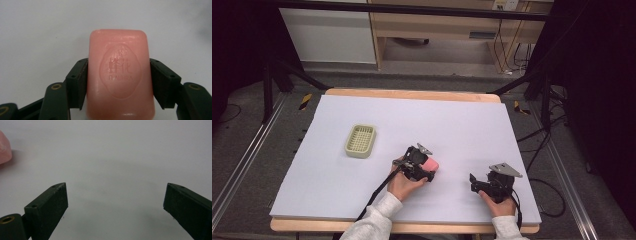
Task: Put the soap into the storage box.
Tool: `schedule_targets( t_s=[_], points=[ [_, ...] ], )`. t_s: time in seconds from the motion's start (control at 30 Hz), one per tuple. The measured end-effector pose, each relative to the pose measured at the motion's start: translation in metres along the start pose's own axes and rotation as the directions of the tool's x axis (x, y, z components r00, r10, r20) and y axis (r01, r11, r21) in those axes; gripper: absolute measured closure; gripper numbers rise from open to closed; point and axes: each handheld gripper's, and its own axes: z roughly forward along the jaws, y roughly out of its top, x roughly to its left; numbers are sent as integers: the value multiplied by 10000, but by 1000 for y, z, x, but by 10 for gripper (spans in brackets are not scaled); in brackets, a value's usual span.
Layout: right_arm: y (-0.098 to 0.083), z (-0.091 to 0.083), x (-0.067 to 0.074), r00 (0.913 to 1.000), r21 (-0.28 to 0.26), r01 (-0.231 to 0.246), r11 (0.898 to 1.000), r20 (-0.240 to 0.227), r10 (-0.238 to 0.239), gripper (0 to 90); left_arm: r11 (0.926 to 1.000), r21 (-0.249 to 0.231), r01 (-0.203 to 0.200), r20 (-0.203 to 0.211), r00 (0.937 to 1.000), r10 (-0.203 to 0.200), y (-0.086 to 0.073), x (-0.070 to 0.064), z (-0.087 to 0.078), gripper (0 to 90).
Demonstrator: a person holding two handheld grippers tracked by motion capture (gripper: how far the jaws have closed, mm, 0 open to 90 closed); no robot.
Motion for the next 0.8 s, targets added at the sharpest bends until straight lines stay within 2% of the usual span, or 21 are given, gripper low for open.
schedule_targets(
  t_s=[0.53,0.8],
  points=[
    [0,0,0,10000,10,-28,10000,-3,28,58,9996,-204,209,-108,9997,-211,-8,19,-27,371],
    [0,0,-1,10000,18,-14,10000,-1,14,58,9990,-262,368,-286,9989,-375,-16,35,-44,371]
  ],
)
